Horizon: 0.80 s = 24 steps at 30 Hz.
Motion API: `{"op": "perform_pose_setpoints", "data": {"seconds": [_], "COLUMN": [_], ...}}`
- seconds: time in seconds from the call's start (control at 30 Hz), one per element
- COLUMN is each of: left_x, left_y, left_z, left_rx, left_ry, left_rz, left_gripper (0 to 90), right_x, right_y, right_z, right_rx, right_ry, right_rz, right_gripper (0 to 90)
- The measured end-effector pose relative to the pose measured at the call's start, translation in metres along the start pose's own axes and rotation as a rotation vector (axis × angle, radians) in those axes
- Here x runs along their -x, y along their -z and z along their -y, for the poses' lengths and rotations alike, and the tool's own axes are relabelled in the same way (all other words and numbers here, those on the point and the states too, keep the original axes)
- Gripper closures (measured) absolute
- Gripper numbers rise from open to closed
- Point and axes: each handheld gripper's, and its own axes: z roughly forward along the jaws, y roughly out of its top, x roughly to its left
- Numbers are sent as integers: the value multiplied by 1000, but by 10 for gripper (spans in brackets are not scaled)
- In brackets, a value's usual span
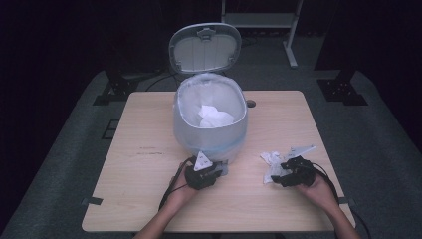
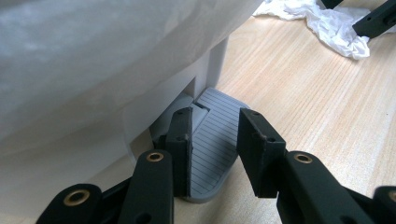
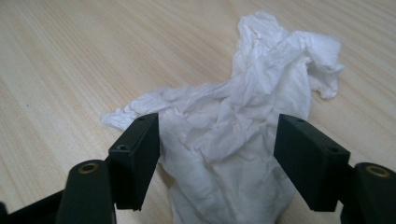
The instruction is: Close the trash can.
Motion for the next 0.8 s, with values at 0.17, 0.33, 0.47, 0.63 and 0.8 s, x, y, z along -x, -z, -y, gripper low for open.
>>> {"op": "perform_pose_setpoints", "data": {"seconds": [0.17, 0.33, 0.47, 0.63, 0.8], "left_x": [0, 0, 0, 0, 0], "left_y": [0, 0, 0, 0, 0], "left_z": [0, 0, 0, 0, 0], "left_rx": [0, -1, -1, -1, -1], "left_ry": [0, -1, -2, -2, -4], "left_rz": [0, -1, -1, -1, -2], "left_gripper": [661, 660, 661, 661, 660], "right_x": [-2, -5, -7, -9, -10], "right_y": [0, 0, 0, 0, 0], "right_z": [0, 0, -1, -3, -3], "right_rx": [1, 7, 8, 4, 5], "right_ry": [12, 32, 41, 55, 52], "right_rz": [19, 31, 24, 13, 9], "right_gripper": [340, 438, 501, 583, 661]}}
